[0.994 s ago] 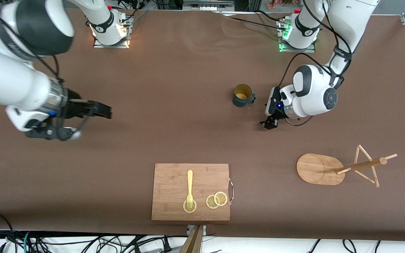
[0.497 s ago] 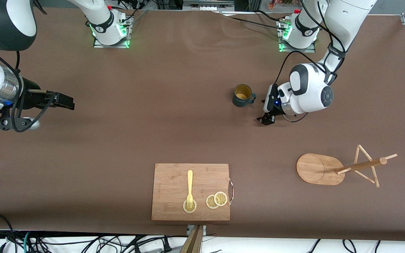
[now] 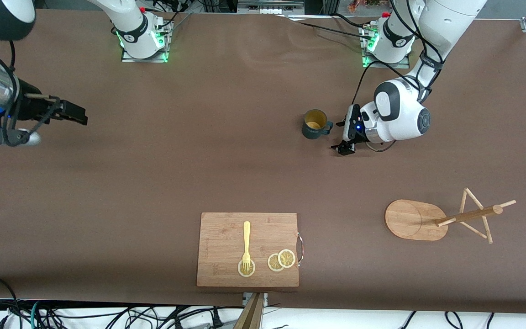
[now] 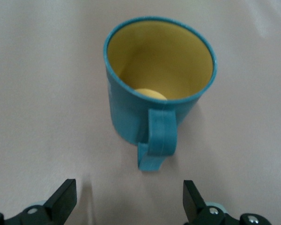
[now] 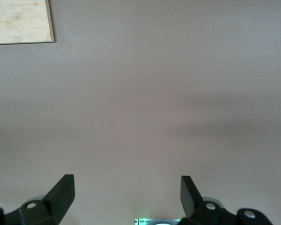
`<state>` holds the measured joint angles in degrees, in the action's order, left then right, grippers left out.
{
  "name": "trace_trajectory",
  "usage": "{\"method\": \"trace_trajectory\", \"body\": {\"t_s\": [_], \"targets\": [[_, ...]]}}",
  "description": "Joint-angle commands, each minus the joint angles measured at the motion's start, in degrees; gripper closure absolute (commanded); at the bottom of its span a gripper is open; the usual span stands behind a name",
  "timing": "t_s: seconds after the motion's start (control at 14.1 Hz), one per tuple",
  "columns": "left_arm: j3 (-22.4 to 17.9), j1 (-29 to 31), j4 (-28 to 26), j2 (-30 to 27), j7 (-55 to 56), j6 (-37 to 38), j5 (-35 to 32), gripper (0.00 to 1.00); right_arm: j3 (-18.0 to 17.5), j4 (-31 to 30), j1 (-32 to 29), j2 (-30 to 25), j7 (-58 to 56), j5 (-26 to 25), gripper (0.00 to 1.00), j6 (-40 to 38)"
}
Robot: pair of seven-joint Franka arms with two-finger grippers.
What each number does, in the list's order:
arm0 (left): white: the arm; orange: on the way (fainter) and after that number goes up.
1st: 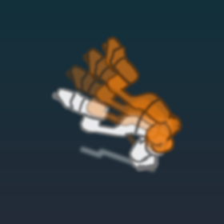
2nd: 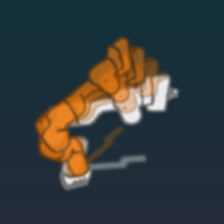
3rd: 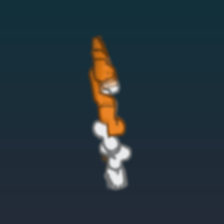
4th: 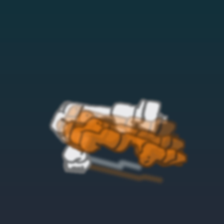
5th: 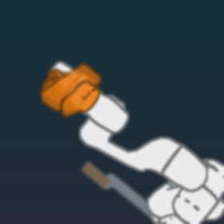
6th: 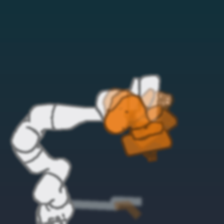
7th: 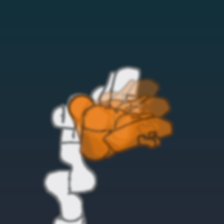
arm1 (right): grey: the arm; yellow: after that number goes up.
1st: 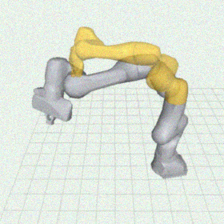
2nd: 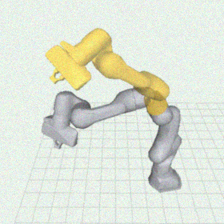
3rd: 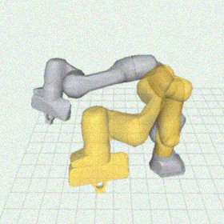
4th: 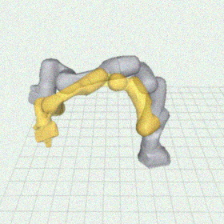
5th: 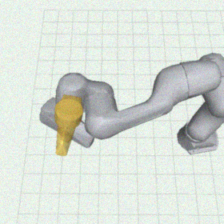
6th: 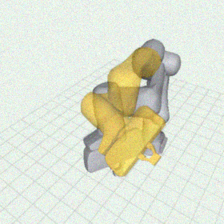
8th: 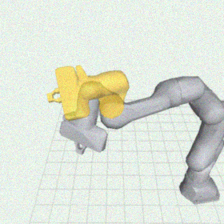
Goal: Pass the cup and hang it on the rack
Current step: 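Grasp the mug handle with the left gripper while the right gripper withdraws, then carry the teal mug by its handle with the left gripper toward the rack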
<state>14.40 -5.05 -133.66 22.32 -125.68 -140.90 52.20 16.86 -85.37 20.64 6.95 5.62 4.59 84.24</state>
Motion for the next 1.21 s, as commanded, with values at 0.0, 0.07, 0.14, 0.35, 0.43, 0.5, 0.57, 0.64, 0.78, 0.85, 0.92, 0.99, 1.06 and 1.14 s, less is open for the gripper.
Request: {"method": "trace_trajectory", "body": {"t_s": [0.0, 0.07, 0.14, 0.35, 0.43, 0.5, 0.57, 0.64, 0.78, 0.85, 0.92, 0.99, 1.06, 1.14], "targets": [[1.5, -0.8, -2.0, -1.1, -2.1, -0.7, 5.8, 0.00, -0.2, -3.8, 0.7, -3.6, -1.6, -1.4, 0.00, 1.3], [1.8, -0.8, -2.4, -1.1, -2.1, -1.0, 6.8, 0.00, -0.2, -3.9, 0.7, -3.7, -2.0, -1.8, 0.00, 1.4], [1.9, -0.8, -3.0, -1.2, -2.2, -2.2, 6.9, 0.00, -0.6, -4.9, 0.6, -4.1, -2.0, -1.9, 0.00, 1.6], [2.4, -0.8, -4.4, -1.2, -5.3, -3.1, 9.6, 0.00, -7.1, -5.3, -5.4, -4.7, -2.1, -3.2, 0.00, 1.7], [2.3, -0.8, -4.8, -1.1, -8.2, -3.1, 12.8, 0.00, -11.8, -5.3, -9.9, -5.0, -2.1, -4.0, 0.00, 1.6], [2.3, -1.2, -5.2, -1.0, -10.8, -3.1, 15.6, 0.00, -14.8, -5.4, -13.4, -5.2, -2.1, -4.0, 0.00, 1.5], [2.4, -1.9, -5.2, -0.9, -12.0, -3.1, 17.7, 0.00, -16.5, -5.9, -15.1, -5.5, -2.6, -4.1, 0.00, 1.7], [2.4, -2.0, -5.1, -1.0, -12.1, -3.1, 18.1, 0.00, -16.5, -6.0, -15.1, -6.0, -2.9, -4.1, 0.00, 1.8], [2.6, -2.0, -5.2, -1.0, -12.1, -3.1, 18.2, 0.00, -16.5, -5.9, -15.2, -6.0, -3.0, -4.1, 0.00, 1.8], [2.4, -2.0, -5.2, -0.9, -12.1, -3.1, 18.2, 0.00, -16.5, -5.9, -15.1, -6.0, -3.0, -4.1, 0.00, 1.8], [2.4, -2.0, -5.3, -0.9, -12.4, -3.1, 18.2, 0.00, -16.6, -5.9, -15.1, -6.0, -3.0, -4.1, 0.00, 1.7], [2.6, -2.0, -5.3, -0.9, -13.1, -3.1, 18.2, 0.00, -16.7, -5.9, -15.1, -6.0, -3.2, -4.5, 0.00, 1.8], [2.4, -2.1, -5.2, -0.9, -14.0, -3.1, 18.2, 0.00, -16.7, -5.9, -15.1, -6.0, -4.1, -5.5, 0.00, 2.0], [2.6, -2.1, -5.2, -0.9, -14.5, -3.1, 18.2, 0.01, -16.7, -5.8, -15.1, -6.0, -4.4, -5.7, 0.00, 2.0]]}}
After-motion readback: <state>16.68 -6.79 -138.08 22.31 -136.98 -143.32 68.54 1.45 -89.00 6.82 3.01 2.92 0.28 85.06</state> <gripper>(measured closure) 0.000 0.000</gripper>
